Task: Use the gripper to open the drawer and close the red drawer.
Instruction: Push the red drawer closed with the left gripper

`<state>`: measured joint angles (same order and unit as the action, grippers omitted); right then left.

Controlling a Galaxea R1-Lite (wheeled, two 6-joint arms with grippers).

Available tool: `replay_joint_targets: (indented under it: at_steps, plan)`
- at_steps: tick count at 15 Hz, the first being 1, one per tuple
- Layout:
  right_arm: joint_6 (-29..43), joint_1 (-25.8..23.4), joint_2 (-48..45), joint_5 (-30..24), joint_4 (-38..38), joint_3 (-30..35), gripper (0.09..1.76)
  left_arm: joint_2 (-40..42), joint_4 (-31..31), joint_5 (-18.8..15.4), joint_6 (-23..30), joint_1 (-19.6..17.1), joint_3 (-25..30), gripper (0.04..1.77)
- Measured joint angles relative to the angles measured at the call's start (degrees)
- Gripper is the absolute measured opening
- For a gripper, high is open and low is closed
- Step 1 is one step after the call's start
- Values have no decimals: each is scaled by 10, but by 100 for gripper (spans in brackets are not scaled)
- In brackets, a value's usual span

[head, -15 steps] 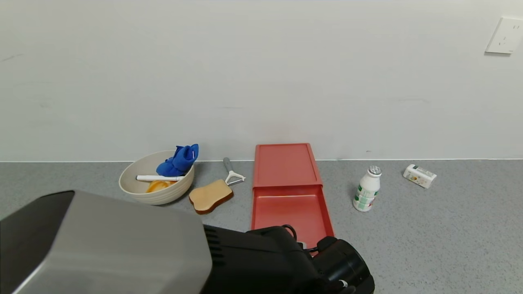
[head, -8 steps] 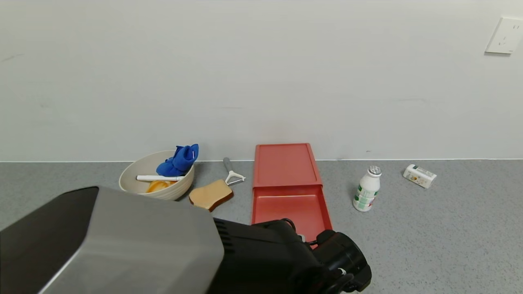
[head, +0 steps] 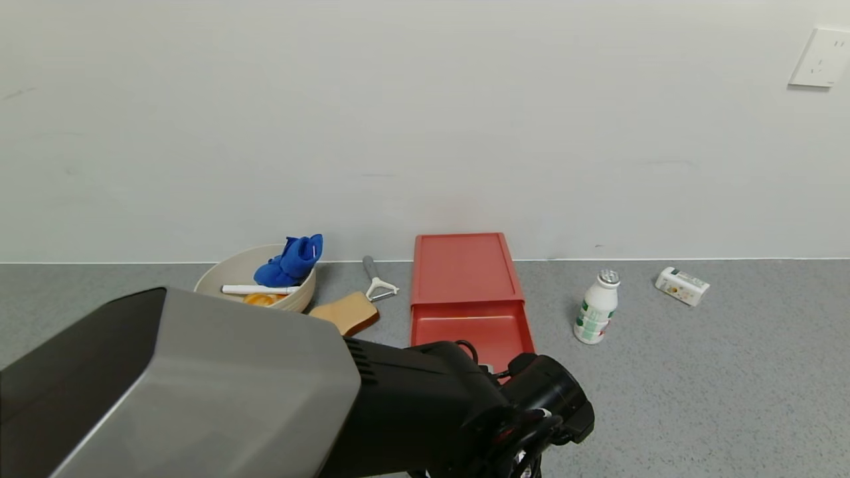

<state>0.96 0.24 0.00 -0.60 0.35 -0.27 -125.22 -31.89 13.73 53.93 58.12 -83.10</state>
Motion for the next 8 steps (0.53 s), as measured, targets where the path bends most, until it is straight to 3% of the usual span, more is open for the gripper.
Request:
replay_joint_targets:
  at_steps: [8]
  plan:
    - [3, 0, 0, 0, 0, 0, 171, -13, -3, 15, -8, -20, -28, 172]
